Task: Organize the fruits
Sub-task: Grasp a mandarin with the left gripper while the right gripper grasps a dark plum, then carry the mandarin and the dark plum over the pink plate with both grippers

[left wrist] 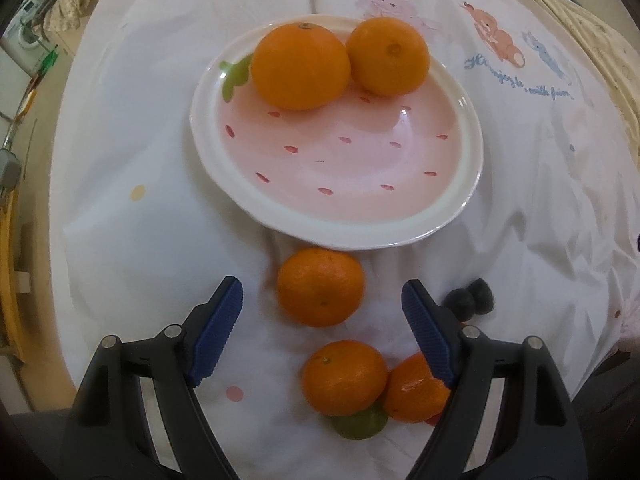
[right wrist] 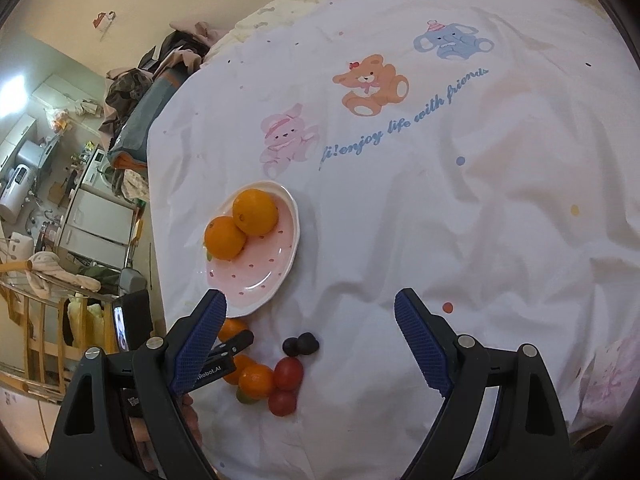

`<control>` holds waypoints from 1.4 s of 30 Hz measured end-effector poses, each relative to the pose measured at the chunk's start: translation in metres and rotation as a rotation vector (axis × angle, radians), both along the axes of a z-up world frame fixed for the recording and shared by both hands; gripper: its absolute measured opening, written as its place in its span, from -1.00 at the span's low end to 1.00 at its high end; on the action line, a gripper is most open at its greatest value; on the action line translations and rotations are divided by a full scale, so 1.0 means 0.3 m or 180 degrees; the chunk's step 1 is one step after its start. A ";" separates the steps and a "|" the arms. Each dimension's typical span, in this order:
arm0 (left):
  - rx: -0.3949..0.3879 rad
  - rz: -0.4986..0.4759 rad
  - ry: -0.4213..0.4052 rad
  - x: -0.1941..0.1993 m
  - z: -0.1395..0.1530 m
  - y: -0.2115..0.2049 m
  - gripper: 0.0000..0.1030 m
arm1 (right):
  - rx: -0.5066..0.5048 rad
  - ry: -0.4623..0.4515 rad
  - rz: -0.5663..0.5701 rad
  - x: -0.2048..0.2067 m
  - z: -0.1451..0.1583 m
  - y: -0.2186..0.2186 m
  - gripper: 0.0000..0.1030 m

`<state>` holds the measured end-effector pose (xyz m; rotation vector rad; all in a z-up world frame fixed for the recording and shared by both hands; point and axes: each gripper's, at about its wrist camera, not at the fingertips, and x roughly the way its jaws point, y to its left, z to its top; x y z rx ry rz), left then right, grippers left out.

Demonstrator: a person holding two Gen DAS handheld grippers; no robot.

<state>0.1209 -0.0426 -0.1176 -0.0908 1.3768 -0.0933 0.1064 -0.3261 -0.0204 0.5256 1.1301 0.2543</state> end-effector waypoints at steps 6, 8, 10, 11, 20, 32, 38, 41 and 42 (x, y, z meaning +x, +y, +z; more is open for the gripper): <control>0.0046 -0.0126 0.0076 -0.005 -0.002 -0.023 -0.18 | 0.0021 0.0001 0.0058 0.007 -0.005 0.016 0.72; 0.0011 -0.0100 0.0090 -0.005 0.005 -0.007 -0.27 | 0.0000 -0.0013 0.0086 0.007 -0.005 0.025 0.72; -0.0041 -0.0067 0.0126 -0.011 0.014 0.009 -0.28 | -0.0012 -0.0008 0.0094 0.009 -0.008 0.030 0.72; -0.0024 -0.0059 0.0117 -0.019 0.024 0.015 -0.28 | -0.0008 -0.0006 0.0095 0.009 -0.009 0.031 0.72; -0.0130 -0.0087 -0.0235 -0.099 0.177 0.080 -0.29 | -0.0058 0.0067 0.0171 0.015 -0.036 0.080 0.72; -0.0264 0.0312 -0.0430 -0.147 0.267 0.228 -0.29 | -0.0221 0.0374 0.0580 0.033 -0.182 0.217 0.35; -0.0298 0.0308 -0.0470 -0.141 0.273 0.221 -0.29 | -0.0244 0.0653 0.0870 0.032 -0.288 0.306 -0.21; -0.0329 0.0312 -0.0455 -0.141 0.272 0.219 -0.29 | -0.0384 0.0699 0.0896 0.032 -0.314 0.324 -0.39; -0.0339 0.0313 -0.0449 -0.139 0.271 0.218 -0.29 | -0.0414 0.0721 0.0858 0.033 -0.322 0.318 -0.42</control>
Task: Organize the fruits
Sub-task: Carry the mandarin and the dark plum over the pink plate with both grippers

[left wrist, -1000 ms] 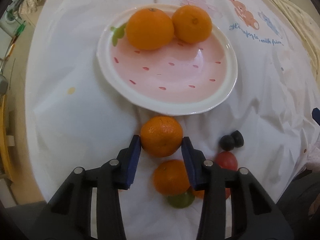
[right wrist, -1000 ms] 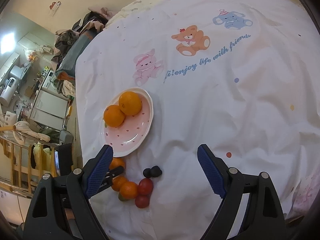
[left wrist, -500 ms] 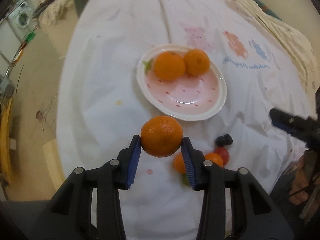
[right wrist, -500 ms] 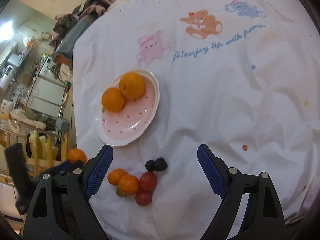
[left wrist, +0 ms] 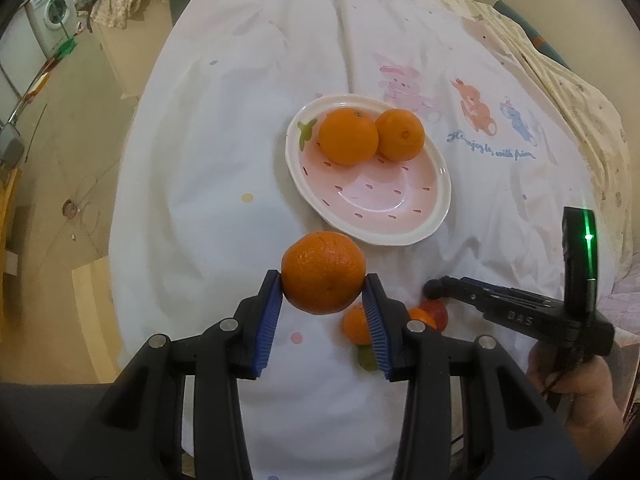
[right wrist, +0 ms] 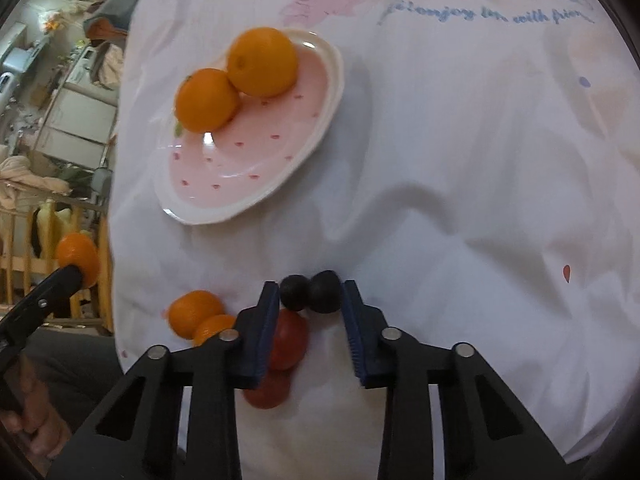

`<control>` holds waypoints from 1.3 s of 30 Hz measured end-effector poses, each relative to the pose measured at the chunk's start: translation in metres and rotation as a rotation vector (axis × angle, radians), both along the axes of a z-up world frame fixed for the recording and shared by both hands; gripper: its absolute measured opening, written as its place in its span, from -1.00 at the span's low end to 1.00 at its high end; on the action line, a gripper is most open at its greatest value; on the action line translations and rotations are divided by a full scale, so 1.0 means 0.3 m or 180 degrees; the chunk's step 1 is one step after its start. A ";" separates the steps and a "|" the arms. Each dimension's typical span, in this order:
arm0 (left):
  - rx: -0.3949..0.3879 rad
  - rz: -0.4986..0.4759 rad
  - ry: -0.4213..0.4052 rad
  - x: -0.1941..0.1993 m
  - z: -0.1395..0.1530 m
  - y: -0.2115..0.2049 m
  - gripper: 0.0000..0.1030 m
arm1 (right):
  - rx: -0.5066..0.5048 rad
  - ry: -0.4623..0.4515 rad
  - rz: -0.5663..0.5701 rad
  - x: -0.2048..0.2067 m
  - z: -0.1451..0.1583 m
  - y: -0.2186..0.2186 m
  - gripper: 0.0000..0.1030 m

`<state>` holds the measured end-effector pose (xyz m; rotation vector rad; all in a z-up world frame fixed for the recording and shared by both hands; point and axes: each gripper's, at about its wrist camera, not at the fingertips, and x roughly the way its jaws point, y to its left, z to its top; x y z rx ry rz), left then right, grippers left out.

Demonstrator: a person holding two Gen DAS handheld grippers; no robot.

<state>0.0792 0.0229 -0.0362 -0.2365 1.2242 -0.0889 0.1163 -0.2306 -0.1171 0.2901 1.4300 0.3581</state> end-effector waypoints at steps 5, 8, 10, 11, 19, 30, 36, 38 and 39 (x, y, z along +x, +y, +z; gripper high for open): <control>-0.0046 0.0010 0.0032 0.007 -0.005 -0.002 -0.29 | -0.0010 0.0086 -0.0098 0.002 -0.018 -0.028 -0.44; -0.0048 0.0012 0.0046 0.010 -0.008 -0.006 -0.28 | -0.0007 0.0128 -0.0042 0.005 -0.031 -0.009 -0.44; -0.0027 -0.0001 0.0050 0.011 -0.011 -0.012 -0.28 | -0.0047 0.0111 0.0068 0.013 -0.034 0.021 -0.44; -0.0012 -0.0002 0.0055 0.011 -0.014 -0.015 -0.28 | -0.0073 0.0094 0.0119 0.020 -0.032 0.037 -0.44; 0.0026 0.0076 0.0128 0.018 -0.046 0.003 -0.29 | -0.0083 0.0076 0.0196 0.022 -0.034 0.039 -0.53; 0.0211 0.0052 0.0007 0.019 -0.055 -0.011 -0.29 | 0.0174 -0.0228 -0.0140 -0.005 0.081 -0.078 -0.53; 0.0318 0.0075 -0.0100 0.015 -0.052 -0.008 -0.29 | 0.0340 -0.0479 -0.0266 -0.014 0.154 -0.123 -0.53; 0.0345 0.0090 -0.0132 0.012 -0.051 -0.003 -0.29 | 0.0423 -0.0531 -0.0275 -0.021 0.168 -0.124 -0.53; 0.0353 0.0102 -0.0150 0.011 -0.051 0.000 -0.29 | 0.0444 -0.0556 -0.0255 -0.021 0.170 -0.111 -0.53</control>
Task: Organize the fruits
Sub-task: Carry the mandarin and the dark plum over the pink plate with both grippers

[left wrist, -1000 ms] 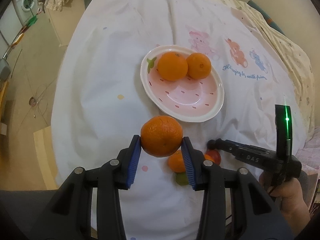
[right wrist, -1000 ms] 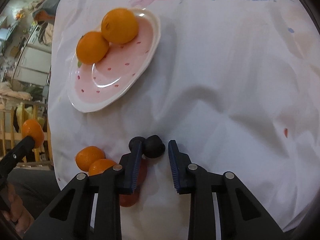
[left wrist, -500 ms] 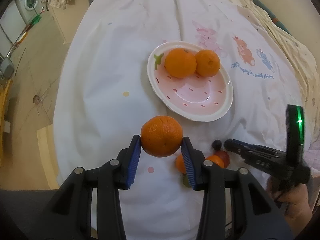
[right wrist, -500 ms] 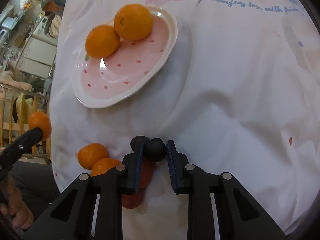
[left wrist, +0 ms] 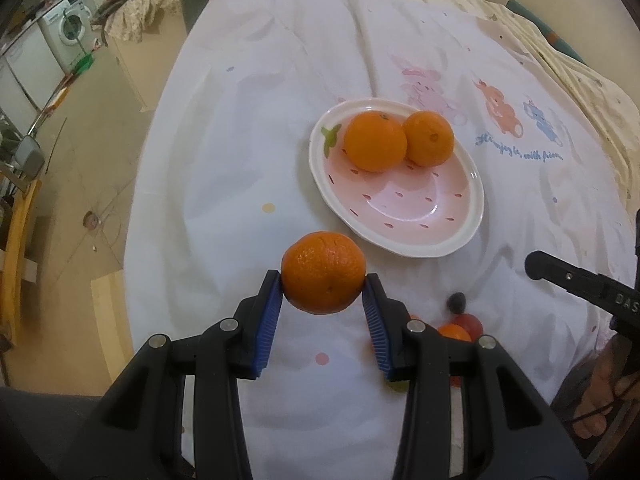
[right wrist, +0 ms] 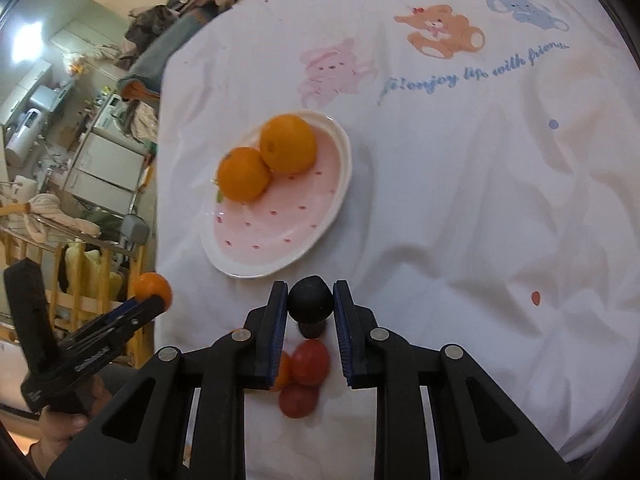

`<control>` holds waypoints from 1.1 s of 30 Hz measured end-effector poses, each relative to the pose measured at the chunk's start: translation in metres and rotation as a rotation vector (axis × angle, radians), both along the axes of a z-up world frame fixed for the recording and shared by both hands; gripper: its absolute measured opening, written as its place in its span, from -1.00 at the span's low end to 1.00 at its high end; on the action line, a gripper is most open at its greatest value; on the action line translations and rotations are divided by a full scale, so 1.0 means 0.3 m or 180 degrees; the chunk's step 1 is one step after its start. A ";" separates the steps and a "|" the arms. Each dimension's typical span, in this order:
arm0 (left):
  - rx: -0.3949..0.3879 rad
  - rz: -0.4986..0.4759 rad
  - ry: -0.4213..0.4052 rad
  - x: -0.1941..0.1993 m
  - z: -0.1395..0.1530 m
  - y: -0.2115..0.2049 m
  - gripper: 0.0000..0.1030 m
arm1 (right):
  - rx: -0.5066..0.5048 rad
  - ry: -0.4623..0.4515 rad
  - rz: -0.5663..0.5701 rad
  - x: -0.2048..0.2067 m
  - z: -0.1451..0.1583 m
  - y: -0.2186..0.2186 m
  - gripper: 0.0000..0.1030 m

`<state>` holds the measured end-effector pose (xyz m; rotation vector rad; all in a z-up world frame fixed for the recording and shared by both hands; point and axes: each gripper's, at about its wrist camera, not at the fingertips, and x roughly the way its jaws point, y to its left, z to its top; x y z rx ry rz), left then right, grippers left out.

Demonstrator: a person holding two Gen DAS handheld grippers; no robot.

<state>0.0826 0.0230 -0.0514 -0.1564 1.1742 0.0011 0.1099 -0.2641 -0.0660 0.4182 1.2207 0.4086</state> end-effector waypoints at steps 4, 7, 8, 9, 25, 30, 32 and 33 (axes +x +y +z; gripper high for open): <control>0.0029 0.0007 -0.0080 0.005 0.004 0.004 -0.29 | 0.0063 -0.0039 0.0064 -0.003 0.011 0.042 -0.53; 0.0017 0.0032 -0.0114 0.017 0.006 0.003 -0.29 | 0.0093 -0.0029 0.0126 -0.004 0.009 0.046 -0.53; -0.0041 0.0054 -0.0114 0.022 0.009 0.006 -0.29 | 0.0090 -0.0036 0.0150 -0.006 0.012 0.045 -0.53; -0.0085 0.0068 -0.0124 0.023 0.014 0.009 -0.29 | 0.0069 -0.0056 0.0163 -0.006 0.017 0.041 -0.53; -0.0094 -0.0170 -0.0269 0.046 0.104 -0.037 -0.29 | 0.0838 -0.0476 -0.0111 0.021 0.194 -0.041 -0.53; 0.0031 -0.0286 -0.0384 0.126 0.156 -0.038 -0.29 | 0.1129 -0.0345 -0.0126 0.111 0.177 -0.042 -0.53; 0.0101 -0.0298 -0.0356 0.165 0.148 -0.031 -0.29 | 0.1103 -0.0319 -0.0094 0.145 0.167 -0.031 -0.53; 0.0116 -0.0292 -0.0325 0.187 0.139 -0.025 -0.29 | 0.1071 -0.0305 -0.0090 0.159 0.161 -0.025 -0.53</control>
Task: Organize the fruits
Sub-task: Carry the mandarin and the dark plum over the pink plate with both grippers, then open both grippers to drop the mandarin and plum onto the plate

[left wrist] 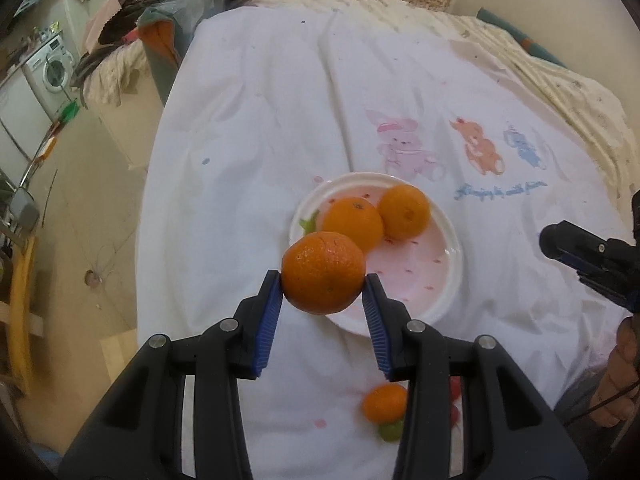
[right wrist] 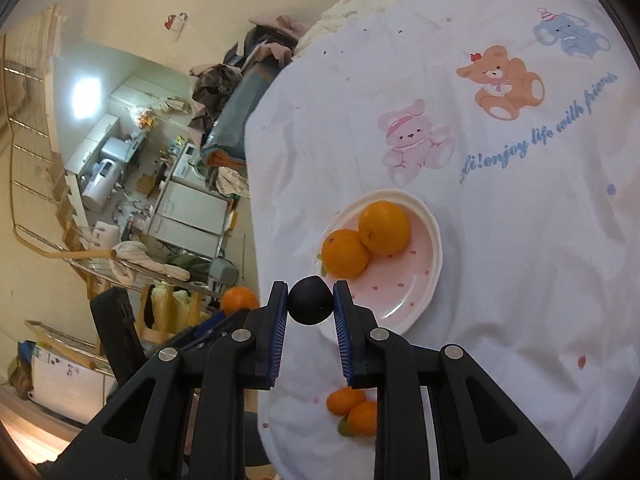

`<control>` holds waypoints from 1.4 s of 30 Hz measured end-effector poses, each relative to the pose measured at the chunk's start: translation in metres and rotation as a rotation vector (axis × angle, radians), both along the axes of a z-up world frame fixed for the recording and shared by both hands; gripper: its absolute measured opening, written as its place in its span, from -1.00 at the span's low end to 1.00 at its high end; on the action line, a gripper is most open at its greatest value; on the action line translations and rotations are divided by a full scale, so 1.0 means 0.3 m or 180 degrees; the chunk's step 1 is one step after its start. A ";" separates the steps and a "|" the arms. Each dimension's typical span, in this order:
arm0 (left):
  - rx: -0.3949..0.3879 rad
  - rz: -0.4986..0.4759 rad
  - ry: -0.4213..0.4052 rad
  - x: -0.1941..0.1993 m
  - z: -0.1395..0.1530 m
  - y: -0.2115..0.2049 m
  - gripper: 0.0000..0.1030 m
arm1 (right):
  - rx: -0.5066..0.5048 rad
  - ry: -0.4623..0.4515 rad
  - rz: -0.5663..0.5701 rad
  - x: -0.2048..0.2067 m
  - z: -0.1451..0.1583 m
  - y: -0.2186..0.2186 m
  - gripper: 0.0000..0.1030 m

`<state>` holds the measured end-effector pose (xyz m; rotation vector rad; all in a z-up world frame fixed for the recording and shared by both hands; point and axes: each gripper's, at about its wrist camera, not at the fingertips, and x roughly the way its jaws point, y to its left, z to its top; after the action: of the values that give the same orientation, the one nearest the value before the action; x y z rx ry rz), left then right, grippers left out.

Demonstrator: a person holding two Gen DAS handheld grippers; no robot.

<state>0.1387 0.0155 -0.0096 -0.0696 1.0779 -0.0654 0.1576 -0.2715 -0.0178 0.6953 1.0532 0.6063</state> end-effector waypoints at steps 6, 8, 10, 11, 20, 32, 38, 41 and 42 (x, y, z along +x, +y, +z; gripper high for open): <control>-0.0112 0.0141 0.0357 0.099 -0.098 0.022 -0.28 | -0.0273 0.0043 0.0139 0.107 -0.042 0.049 -0.52; -0.0133 0.0153 0.0474 0.113 -0.139 0.010 -0.28 | -0.0385 0.0074 0.0175 0.143 -0.068 0.053 -0.52; -0.0116 0.0082 0.0555 0.121 -0.168 -0.015 -0.28 | -0.0478 0.0120 0.0210 0.171 -0.097 0.060 -0.52; -0.0107 0.0044 0.0580 0.122 -0.179 -0.028 -0.28 | -0.0534 0.0162 0.0240 0.187 -0.117 0.066 -0.52; -0.0083 0.0036 0.0758 0.157 -0.254 -0.060 -0.28 | -0.0902 0.0355 0.0431 0.201 -0.250 0.120 -0.52; -0.0124 0.0086 0.0840 0.200 -0.278 -0.086 -0.26 | -0.1001 0.0401 0.0403 0.214 -0.292 0.094 -0.51; -0.0055 0.0037 0.0830 0.199 -0.278 -0.103 -0.26 | -0.0924 0.0442 0.0364 0.223 -0.296 0.088 -0.47; -0.0080 0.0044 0.0852 0.200 -0.279 -0.101 -0.25 | -0.0907 0.0445 0.0361 0.224 -0.299 0.089 -0.46; -0.0082 0.0038 0.0852 0.200 -0.279 -0.100 -0.22 | -0.0882 0.0449 0.0353 0.225 -0.300 0.087 -0.46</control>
<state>0.1988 -0.0146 -0.0933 -0.1103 1.3441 -0.0601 0.2252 -0.2454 -0.1078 0.4437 1.2852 0.4985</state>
